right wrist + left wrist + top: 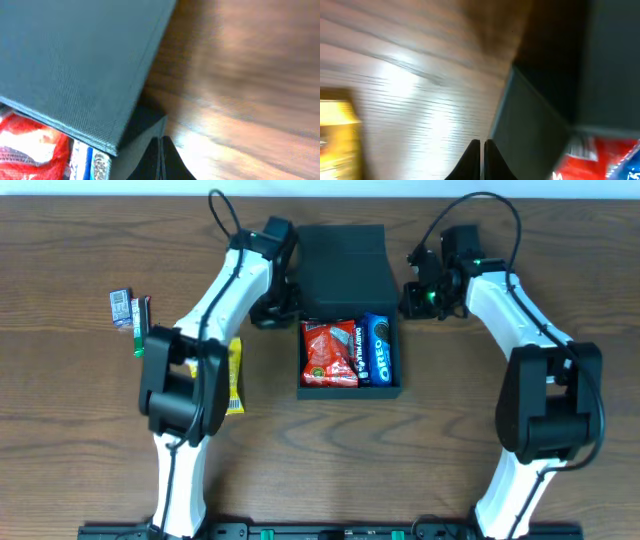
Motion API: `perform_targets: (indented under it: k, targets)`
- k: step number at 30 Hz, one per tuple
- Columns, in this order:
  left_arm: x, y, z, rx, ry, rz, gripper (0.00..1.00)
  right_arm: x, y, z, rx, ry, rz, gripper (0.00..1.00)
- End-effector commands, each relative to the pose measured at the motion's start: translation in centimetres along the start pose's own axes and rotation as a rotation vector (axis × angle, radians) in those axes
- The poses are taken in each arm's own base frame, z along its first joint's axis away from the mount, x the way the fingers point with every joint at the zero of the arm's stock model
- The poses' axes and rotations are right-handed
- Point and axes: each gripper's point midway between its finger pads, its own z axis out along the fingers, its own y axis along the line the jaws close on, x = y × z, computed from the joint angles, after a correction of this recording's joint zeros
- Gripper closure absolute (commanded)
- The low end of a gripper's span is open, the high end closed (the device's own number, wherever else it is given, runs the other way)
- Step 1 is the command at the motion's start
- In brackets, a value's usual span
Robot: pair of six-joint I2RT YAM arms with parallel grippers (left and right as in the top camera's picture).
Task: Pack container
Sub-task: 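Withdraw the right gripper up and away from the box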
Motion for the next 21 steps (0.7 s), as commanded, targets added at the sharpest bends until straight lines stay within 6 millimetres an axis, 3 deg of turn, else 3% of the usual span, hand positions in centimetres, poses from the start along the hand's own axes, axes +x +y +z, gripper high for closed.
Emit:
perform_targets:
  k: [1, 4, 5, 8, 13, 18, 21]
  targets:
    - [-2.9, 2.1, -7.8, -0.101, -0.28, -0.016, 0.94, -4.2, -0.7, -5.9, 0.073, -0.165, -0.04, 0.99]
    - [-3.0, 4.3, -11.2, -0.203, -0.374, -0.031, 0.94, -5.6, -1.2, -8.8, 0.09, -0.237, -0.049, 0.91]
    - [-2.6, 5.2, -11.9, -0.242, -0.38, -0.027, 0.94, -5.9, -1.5, -9.9, 0.094, -0.261, -0.048, 0.79]
    - [-0.9, 7.2, -12.8, -0.345, -0.341, 0.004, 0.94, -6.1, -2.0, -11.9, 0.112, -0.293, -0.065, 0.66]
    - [1.6, 9.7, -14.5, -0.46, -0.277, 0.04, 0.94, -4.8, -2.0, -13.7, 0.144, -0.263, -0.156, 0.64]
    - [3.4, 10.6, -16.4, -0.473, -0.256, 0.169, 0.94, -3.4, -2.7, -13.8, 0.167, -0.213, -0.149, 0.67]
    - [4.9, 11.9, -16.4, -0.436, -0.26, 0.166, 0.94, -2.1, -3.6, -13.9, 0.167, -0.165, -0.11, 0.66]
